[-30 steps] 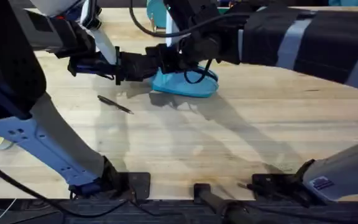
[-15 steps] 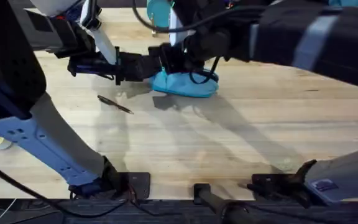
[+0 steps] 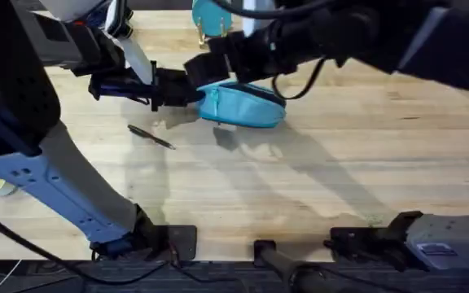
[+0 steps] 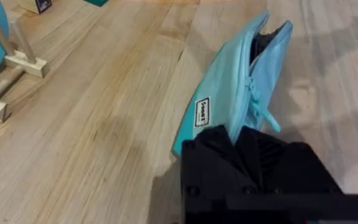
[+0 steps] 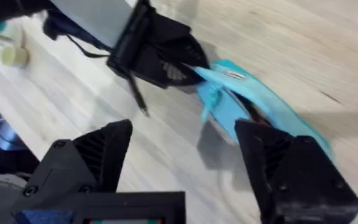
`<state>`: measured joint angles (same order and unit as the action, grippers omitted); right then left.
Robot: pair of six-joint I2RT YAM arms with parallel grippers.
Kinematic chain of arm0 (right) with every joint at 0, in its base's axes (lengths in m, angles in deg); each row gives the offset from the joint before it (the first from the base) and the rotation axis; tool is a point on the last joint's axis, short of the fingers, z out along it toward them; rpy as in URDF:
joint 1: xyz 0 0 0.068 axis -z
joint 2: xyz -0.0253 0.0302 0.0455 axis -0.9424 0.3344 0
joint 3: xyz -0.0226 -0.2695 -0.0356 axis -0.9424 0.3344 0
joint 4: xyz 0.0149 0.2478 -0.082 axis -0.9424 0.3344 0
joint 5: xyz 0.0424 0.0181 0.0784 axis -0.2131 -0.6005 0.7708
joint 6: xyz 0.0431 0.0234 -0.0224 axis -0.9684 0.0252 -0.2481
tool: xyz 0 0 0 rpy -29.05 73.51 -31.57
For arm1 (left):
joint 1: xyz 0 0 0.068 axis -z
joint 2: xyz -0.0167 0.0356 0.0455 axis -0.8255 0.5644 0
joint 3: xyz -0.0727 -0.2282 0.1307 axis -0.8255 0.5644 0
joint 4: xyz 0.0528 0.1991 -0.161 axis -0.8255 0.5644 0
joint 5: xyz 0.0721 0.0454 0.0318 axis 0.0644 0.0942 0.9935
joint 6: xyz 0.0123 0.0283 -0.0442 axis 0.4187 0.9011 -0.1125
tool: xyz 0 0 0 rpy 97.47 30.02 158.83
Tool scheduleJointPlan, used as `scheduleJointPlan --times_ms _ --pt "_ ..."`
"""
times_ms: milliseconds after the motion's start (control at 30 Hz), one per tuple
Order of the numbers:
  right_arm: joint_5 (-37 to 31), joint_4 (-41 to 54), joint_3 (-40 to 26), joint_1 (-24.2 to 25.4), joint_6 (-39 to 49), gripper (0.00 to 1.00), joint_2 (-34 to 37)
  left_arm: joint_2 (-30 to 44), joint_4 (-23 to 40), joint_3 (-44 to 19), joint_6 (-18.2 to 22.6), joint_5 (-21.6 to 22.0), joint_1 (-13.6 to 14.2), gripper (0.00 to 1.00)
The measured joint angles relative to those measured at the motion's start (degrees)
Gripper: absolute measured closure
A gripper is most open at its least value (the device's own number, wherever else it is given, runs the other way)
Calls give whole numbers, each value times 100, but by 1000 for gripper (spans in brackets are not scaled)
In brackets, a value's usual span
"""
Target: Unzip the bag, pick up the pens from the table one at a time and place them inside, then zip the bag closed.
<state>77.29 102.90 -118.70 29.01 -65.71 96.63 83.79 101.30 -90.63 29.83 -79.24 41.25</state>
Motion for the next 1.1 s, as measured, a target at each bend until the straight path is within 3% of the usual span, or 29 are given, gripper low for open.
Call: scheduleJointPlan --times_ms 67,133,200,300,333,733,1100 --pt "-41 201 0 102 122 5 -116 0 -7 0 8 -2 0 909" --pt "-72 381 0 223 216 5 -232 -2 -15 0 18 -2 2 622" --pt "-102 478 0 323 264 4 -314 0 0 0 19 -2 2 441" --pt "-130 554 0 475 300 4 -405 0 4 0 0 -2 2 54" --pt "-142 566 0 508 316 4 -419 0 7 0 7 -4 2 22" --pt "-150 629 0 649 1054 5 -535 0 4 0 2 -4 0 6" --pt "-191 629 0 649 1458 5 -616 -358 488 0 2 168 -7 5"
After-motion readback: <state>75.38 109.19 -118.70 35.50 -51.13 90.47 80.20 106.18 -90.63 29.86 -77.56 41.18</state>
